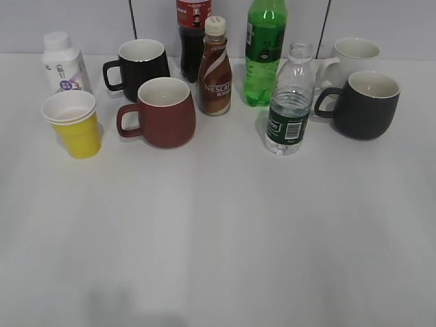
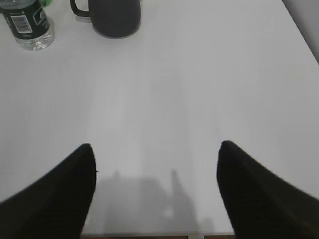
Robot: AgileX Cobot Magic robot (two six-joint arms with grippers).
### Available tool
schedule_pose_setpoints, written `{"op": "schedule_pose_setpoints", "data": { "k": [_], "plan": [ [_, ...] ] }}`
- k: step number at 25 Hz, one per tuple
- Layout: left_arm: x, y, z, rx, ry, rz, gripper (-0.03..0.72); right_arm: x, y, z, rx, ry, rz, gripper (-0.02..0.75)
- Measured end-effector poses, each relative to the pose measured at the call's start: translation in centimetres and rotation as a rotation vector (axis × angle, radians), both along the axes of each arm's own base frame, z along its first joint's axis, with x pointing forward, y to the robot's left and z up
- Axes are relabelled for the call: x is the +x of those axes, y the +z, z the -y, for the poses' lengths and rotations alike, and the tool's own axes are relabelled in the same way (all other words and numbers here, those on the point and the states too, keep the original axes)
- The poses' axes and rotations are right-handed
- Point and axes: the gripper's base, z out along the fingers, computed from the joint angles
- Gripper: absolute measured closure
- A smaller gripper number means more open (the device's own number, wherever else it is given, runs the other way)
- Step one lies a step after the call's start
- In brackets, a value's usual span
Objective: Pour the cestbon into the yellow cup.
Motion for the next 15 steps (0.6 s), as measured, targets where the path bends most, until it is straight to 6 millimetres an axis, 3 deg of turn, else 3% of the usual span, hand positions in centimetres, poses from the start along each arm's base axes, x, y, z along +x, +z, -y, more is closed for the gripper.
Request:
{"op": "schedule_pose_setpoints", "data": {
  "k": [15],
  "plan": [
    [0.00, 0.00, 0.00, 0.000, 0.000, 0.000, 0.460, 0.00, 0.00, 0.00, 0.000, 0.000, 0.000, 0.170]
  ]
}}
